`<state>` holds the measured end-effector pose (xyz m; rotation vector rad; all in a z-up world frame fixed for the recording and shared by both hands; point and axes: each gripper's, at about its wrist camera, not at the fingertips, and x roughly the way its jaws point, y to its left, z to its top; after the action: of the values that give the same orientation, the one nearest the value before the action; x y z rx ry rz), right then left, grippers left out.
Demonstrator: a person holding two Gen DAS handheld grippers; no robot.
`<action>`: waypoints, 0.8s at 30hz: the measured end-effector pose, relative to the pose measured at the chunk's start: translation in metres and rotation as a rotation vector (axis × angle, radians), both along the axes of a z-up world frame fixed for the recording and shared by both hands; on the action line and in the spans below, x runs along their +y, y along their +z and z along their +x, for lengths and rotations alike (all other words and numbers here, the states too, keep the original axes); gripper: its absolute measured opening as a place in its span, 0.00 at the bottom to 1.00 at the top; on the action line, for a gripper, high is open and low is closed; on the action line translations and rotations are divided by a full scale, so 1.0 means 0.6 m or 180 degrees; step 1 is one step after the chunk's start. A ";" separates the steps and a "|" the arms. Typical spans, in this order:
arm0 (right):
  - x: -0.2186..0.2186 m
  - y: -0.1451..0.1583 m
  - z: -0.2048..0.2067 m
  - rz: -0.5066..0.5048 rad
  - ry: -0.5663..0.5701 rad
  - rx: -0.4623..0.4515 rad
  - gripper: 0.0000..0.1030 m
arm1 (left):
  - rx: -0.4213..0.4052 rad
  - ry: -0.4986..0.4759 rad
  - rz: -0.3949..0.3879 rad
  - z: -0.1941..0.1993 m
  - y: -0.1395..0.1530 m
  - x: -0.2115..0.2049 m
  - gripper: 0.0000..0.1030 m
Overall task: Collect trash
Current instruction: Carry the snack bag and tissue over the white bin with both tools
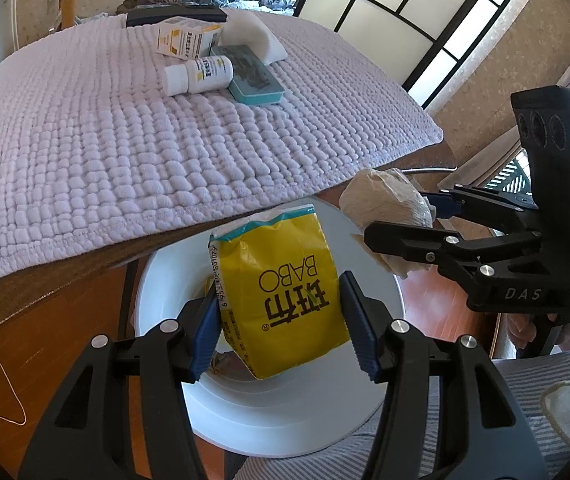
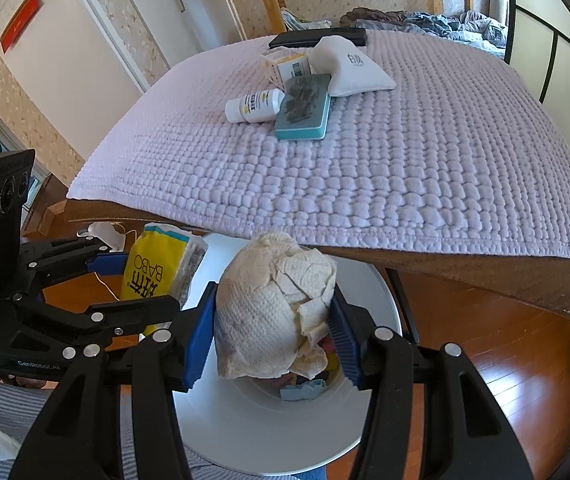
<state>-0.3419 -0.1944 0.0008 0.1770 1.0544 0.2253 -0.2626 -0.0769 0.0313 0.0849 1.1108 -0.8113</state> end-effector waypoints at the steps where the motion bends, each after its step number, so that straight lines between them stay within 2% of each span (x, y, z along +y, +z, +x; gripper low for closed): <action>1: 0.001 -0.002 0.000 -0.0001 0.0000 0.0010 0.50 | 0.0010 -0.0001 0.0003 -0.002 -0.001 0.000 0.55; 24: 0.031 -0.065 0.011 -0.0065 0.0020 0.0220 0.50 | 0.0126 0.0006 0.0192 0.008 -0.052 -0.016 0.55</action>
<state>-0.3356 -0.1760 -0.0383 0.1642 1.1256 0.2153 -0.2577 -0.0866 0.0002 0.1187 1.1728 -0.7808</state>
